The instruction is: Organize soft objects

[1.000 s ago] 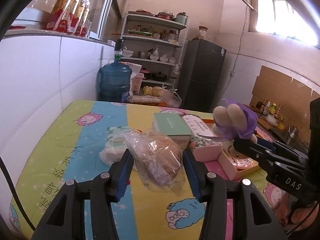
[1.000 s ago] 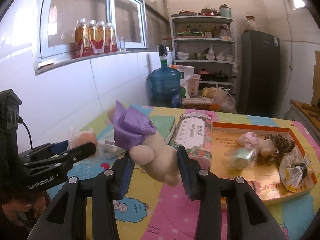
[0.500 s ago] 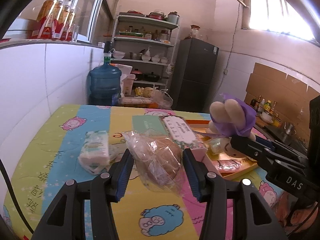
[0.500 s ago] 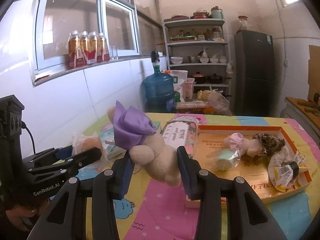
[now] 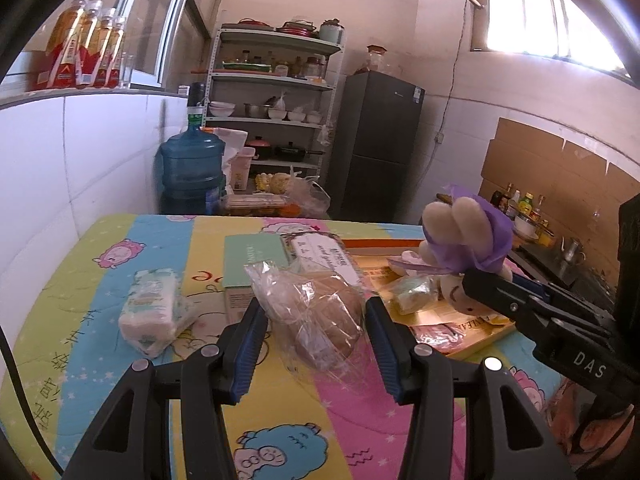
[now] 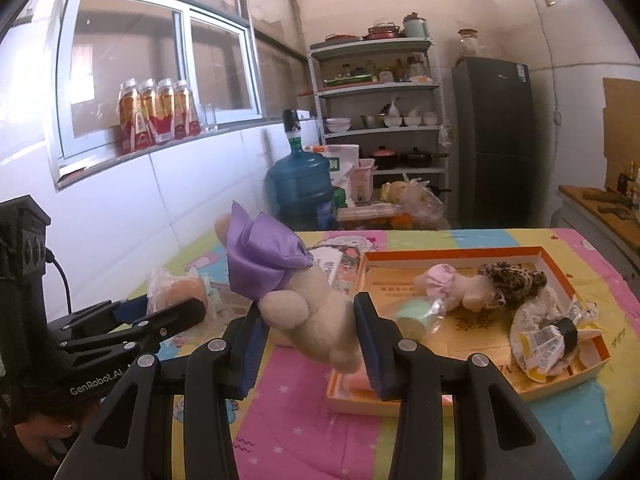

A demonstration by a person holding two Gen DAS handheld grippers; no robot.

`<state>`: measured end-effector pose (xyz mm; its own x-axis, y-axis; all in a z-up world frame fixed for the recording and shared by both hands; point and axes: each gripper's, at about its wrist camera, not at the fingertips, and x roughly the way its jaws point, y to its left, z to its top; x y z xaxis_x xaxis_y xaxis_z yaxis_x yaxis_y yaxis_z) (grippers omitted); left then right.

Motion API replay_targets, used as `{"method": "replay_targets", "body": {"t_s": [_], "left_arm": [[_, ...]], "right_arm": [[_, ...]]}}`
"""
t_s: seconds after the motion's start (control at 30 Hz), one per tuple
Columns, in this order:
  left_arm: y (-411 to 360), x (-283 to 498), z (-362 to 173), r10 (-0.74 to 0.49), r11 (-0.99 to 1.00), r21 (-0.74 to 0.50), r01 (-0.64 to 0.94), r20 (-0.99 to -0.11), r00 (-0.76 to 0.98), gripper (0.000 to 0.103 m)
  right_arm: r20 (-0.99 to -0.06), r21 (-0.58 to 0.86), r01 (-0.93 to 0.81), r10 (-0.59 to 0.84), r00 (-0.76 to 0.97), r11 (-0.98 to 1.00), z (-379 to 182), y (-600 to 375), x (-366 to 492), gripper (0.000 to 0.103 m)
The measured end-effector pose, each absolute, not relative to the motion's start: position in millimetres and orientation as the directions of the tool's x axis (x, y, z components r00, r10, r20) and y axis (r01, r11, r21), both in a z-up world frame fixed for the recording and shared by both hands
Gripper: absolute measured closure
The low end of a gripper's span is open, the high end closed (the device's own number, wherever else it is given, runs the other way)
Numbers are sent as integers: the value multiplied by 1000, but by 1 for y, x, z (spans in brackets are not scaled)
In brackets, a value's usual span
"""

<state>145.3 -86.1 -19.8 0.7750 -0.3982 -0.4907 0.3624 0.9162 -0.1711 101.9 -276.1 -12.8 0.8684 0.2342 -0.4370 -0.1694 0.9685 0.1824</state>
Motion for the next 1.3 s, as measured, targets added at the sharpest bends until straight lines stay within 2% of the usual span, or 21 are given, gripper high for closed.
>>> {"method": "replay_targets", "body": {"t_s": [1.3], "left_arm": [[-208, 170, -33, -487, 861, -163, 482, -540, 687, 52]], "right_arm": [[-443, 267, 24, 101, 891, 963, -36, -407, 101, 59]]}}
